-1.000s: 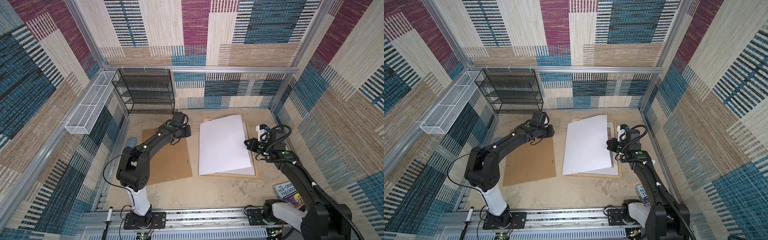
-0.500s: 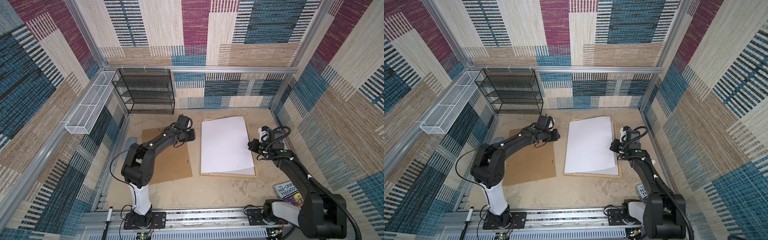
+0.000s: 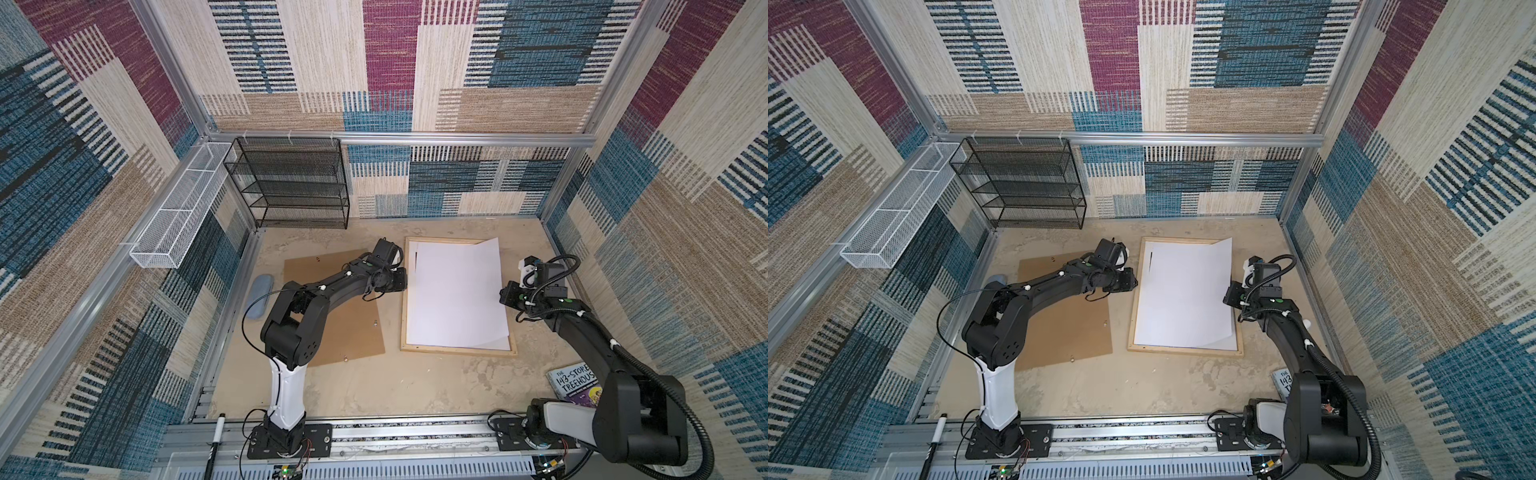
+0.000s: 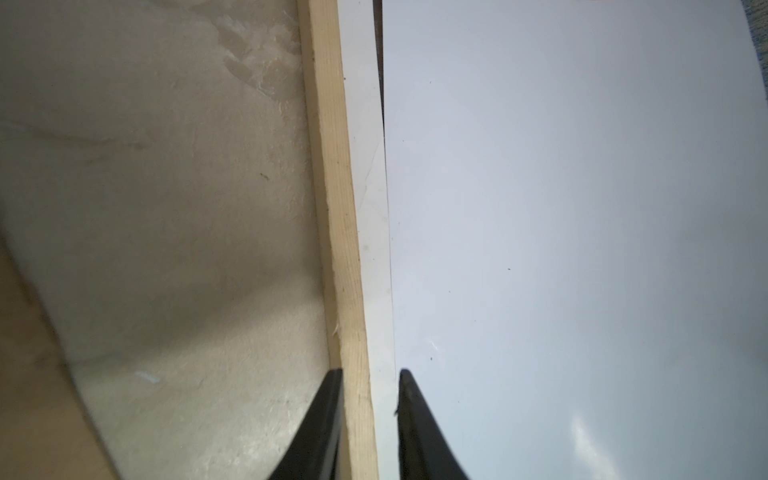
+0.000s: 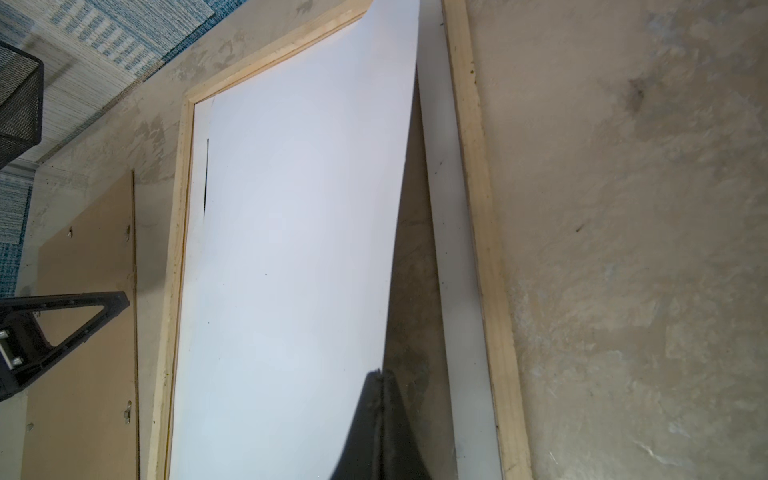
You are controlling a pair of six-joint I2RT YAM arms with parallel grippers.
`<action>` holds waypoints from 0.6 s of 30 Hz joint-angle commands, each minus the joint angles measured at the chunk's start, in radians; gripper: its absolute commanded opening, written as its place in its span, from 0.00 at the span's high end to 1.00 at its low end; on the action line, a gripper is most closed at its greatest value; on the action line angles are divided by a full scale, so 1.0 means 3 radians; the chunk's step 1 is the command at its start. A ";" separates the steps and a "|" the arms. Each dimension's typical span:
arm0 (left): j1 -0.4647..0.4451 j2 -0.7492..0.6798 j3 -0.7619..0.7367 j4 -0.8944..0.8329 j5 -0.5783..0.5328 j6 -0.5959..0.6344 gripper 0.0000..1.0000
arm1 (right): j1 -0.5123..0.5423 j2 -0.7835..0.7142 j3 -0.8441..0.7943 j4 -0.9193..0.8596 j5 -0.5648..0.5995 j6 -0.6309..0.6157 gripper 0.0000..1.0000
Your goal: Put the photo into the frame
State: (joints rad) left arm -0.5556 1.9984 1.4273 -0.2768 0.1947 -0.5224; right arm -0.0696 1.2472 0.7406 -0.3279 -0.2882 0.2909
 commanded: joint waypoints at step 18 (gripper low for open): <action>-0.0015 0.0051 0.0056 0.0006 0.0025 -0.0038 0.73 | -0.0003 0.0335 -0.0156 0.0503 -0.0454 -0.0192 1.00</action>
State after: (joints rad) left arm -0.5591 2.0098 1.4326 -0.2771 0.1936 -0.5236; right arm -0.0715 1.3304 0.6991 -0.2272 -0.3916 0.2516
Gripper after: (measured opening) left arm 0.273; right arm 0.052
